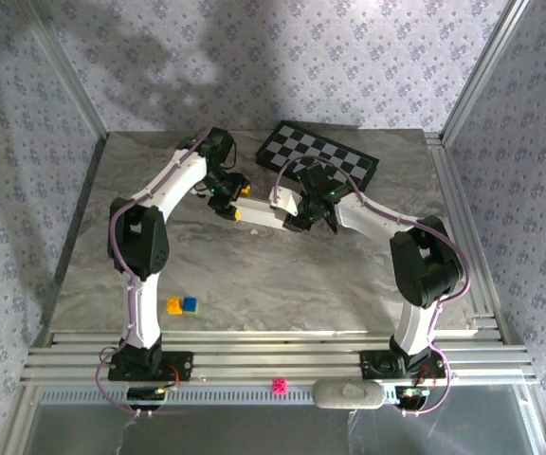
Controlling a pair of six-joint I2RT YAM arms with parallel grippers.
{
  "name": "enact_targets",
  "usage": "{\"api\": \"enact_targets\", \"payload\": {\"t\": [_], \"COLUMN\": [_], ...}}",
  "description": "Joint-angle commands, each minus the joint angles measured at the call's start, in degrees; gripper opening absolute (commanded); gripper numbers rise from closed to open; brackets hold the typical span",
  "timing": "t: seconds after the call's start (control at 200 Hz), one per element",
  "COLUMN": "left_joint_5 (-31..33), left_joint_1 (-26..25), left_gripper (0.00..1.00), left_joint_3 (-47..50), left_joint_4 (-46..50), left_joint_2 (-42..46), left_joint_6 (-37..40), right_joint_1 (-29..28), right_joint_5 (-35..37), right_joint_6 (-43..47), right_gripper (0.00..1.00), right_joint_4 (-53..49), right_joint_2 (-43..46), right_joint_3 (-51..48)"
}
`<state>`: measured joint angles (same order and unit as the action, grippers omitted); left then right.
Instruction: Fold the paper box
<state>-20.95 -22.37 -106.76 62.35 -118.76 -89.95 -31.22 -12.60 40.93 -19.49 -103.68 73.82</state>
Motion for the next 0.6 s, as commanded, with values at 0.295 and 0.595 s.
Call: {"api": "enact_targets", "payload": {"t": [0.295,0.595], "left_joint_5": [1.9,3.0], "left_joint_1": [-0.6,-0.7], "left_gripper": [0.59,0.54], "left_joint_3": [-0.6,0.9], "left_joint_4": [2.5,-1.1], "left_joint_2": [-3.4,-3.9], "left_joint_6": [-4.2,-3.8], "right_joint_1": [-0.2,-0.1], "right_joint_5": [-0.5,-0.4], "right_joint_6": [-1.0,-1.3], "right_gripper": [0.38,0.38], "right_joint_4": [-0.6,-0.7], "right_joint_2": [-1.4,-1.8], "right_joint_3": [1.6,1.7]}}
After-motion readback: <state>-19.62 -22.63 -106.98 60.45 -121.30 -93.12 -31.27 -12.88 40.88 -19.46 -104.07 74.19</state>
